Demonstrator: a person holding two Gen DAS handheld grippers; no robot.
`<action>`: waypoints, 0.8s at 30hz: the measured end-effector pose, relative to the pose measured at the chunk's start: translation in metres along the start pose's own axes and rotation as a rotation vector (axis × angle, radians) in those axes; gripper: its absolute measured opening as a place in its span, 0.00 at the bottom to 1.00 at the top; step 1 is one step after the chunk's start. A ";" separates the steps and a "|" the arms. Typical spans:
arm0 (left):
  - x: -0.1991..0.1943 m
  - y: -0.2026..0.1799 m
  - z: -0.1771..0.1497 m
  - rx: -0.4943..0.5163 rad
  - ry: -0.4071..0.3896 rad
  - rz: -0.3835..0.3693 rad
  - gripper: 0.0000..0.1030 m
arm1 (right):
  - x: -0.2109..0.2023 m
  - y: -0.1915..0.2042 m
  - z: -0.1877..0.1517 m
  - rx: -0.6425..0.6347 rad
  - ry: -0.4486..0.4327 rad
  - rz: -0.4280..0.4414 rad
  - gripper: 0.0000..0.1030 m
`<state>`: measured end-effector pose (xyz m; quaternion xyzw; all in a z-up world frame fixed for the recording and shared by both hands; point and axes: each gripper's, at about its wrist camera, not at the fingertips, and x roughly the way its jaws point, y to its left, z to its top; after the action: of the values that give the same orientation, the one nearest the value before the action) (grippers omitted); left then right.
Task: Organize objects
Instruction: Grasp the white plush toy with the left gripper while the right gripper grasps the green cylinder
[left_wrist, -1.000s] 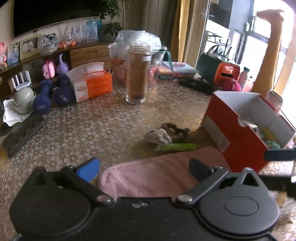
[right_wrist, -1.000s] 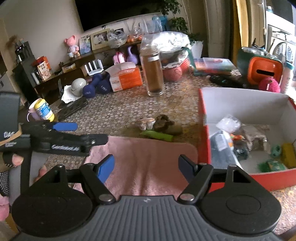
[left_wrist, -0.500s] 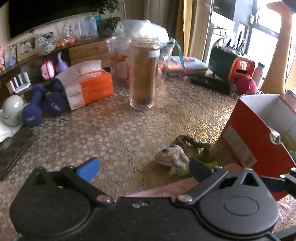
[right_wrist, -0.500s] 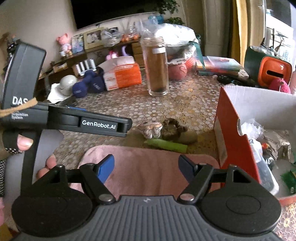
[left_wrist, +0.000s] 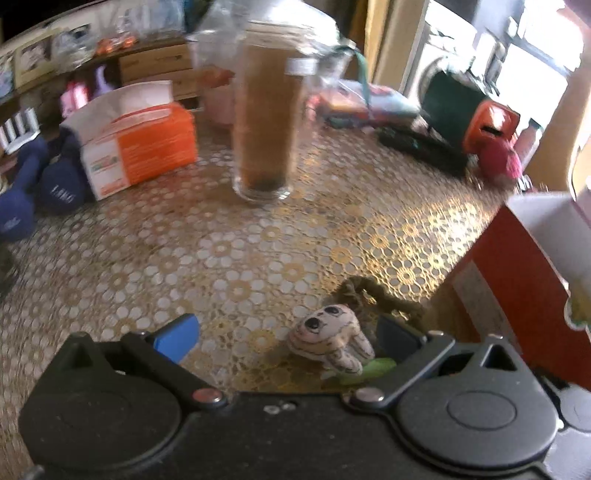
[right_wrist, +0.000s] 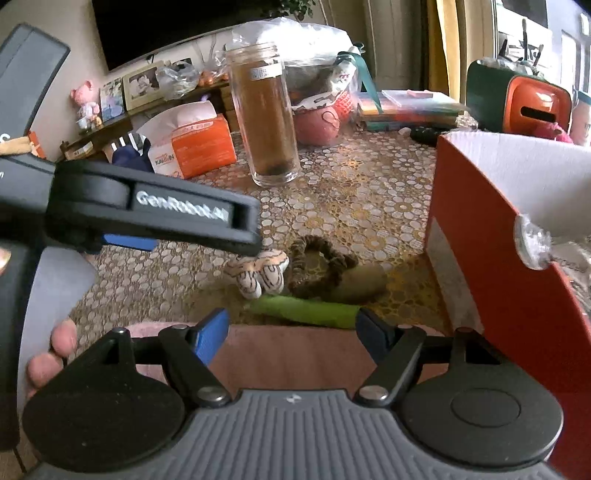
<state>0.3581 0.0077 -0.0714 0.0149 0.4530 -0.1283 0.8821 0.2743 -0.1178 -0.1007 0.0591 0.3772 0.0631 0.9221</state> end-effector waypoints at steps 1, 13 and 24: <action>0.003 -0.004 0.002 0.024 0.011 -0.003 0.99 | 0.003 -0.001 0.000 0.004 -0.004 -0.004 0.74; 0.023 -0.016 0.004 0.122 0.054 -0.051 0.99 | 0.017 0.007 -0.002 -0.053 -0.047 -0.071 0.79; 0.030 -0.012 -0.007 0.180 0.050 -0.077 0.94 | 0.021 0.006 -0.007 -0.172 -0.052 -0.045 0.85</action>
<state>0.3662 -0.0098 -0.0984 0.0799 0.4620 -0.2019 0.8599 0.2841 -0.1080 -0.1193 -0.0269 0.3475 0.0730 0.9344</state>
